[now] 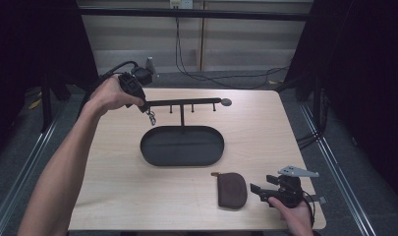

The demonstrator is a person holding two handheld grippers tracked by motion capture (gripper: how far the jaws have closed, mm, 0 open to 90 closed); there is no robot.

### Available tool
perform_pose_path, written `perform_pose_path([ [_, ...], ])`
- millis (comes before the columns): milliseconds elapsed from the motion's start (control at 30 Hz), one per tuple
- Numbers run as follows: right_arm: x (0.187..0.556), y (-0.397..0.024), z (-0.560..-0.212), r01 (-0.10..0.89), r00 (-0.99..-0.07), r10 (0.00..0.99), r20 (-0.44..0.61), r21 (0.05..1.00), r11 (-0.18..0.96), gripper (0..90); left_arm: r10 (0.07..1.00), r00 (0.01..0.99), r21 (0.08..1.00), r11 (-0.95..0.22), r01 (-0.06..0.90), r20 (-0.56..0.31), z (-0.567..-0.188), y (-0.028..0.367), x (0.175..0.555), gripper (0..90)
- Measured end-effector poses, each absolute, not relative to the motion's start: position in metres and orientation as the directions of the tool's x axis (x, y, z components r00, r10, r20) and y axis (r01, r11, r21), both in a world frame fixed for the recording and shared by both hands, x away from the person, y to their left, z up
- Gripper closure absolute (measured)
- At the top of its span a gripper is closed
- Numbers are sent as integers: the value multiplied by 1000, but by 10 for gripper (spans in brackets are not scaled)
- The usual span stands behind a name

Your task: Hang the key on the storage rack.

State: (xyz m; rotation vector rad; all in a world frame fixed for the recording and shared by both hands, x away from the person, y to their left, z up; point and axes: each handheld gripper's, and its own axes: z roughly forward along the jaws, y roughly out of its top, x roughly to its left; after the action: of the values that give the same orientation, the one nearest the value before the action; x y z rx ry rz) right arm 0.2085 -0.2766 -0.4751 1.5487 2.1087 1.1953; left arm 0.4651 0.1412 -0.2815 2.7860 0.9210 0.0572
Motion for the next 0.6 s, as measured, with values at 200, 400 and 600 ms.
perform_pose_path([
  [200,209,-275,-475,668,-397,884,248,738,94,207,613,790,247,-761,600,-30,-279,151,458,862],
  [400,208,-275,-475,664,-401,883,244,741,97,207,614,787,299,-741,601,-60,-279,160,449,836],
  [600,208,-276,-475,662,-406,882,240,742,103,208,632,767,349,-698,626,-110,-287,173,443,806],
])
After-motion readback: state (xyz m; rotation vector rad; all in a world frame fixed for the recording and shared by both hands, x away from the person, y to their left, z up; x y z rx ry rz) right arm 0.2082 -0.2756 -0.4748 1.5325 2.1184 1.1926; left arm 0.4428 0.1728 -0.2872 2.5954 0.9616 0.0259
